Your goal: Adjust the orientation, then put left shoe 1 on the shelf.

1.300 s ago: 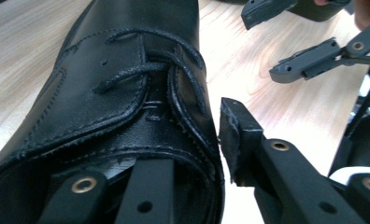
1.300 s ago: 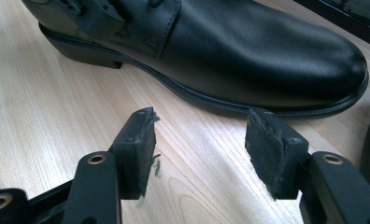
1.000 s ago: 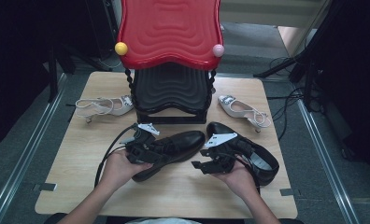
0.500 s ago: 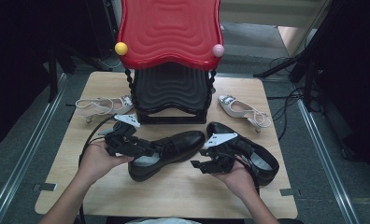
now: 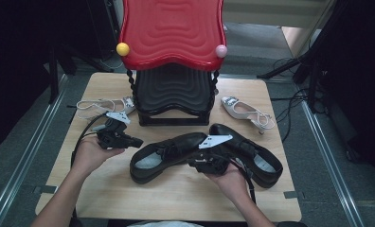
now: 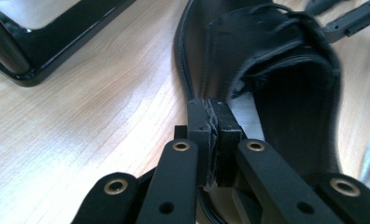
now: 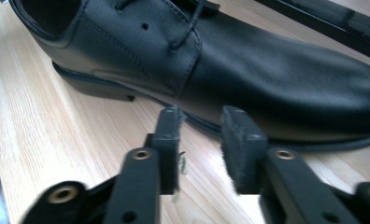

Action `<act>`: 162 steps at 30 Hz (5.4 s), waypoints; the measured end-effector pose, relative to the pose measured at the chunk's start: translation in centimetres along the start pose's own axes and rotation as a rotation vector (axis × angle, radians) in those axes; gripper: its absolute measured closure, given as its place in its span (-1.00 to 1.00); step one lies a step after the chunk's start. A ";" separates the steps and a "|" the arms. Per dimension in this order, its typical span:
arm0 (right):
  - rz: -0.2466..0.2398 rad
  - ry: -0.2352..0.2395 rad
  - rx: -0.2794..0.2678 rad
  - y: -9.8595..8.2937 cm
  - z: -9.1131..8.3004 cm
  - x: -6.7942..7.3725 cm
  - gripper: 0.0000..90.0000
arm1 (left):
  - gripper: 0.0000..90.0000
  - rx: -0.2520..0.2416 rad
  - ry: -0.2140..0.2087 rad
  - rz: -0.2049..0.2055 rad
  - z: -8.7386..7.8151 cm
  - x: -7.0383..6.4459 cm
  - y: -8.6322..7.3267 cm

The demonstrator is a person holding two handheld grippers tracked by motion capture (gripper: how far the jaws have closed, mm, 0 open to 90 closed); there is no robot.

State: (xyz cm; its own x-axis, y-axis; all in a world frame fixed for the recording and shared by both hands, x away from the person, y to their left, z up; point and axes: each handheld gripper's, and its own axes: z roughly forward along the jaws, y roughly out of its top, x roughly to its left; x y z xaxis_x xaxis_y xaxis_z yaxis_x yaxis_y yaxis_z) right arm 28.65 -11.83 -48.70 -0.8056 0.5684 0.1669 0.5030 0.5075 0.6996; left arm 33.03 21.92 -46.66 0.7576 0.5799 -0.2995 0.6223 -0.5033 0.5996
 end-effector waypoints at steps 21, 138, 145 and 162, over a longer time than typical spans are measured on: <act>0.075 0.033 0.042 0.4 2.2 0.4 1.00 | 1.00 0.043 -0.072 -0.059 4.1 1.1 -0.7; 0.198 0.115 0.190 1.2 -4.3 1.9 0.39 | 0.85 -0.161 -0.142 0.058 -5.3 -4.1 11.0; 0.199 0.134 0.227 1.2 -2.6 2.3 0.38 | 0.84 -0.200 -0.105 0.094 -7.9 -4.1 14.2; 0.152 0.072 0.318 1.2 1.0 3.4 0.46 | 0.82 -0.238 0.009 0.137 -12.5 -2.8 21.6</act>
State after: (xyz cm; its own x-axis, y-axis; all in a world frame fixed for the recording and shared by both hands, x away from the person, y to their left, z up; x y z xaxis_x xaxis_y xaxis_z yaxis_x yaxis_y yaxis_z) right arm 26.87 -8.65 -47.97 -0.7284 0.6115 0.3090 0.6819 0.6033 0.4136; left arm 41.93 17.45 -23.61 0.8290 0.5230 -0.1981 0.4499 -0.4131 0.7918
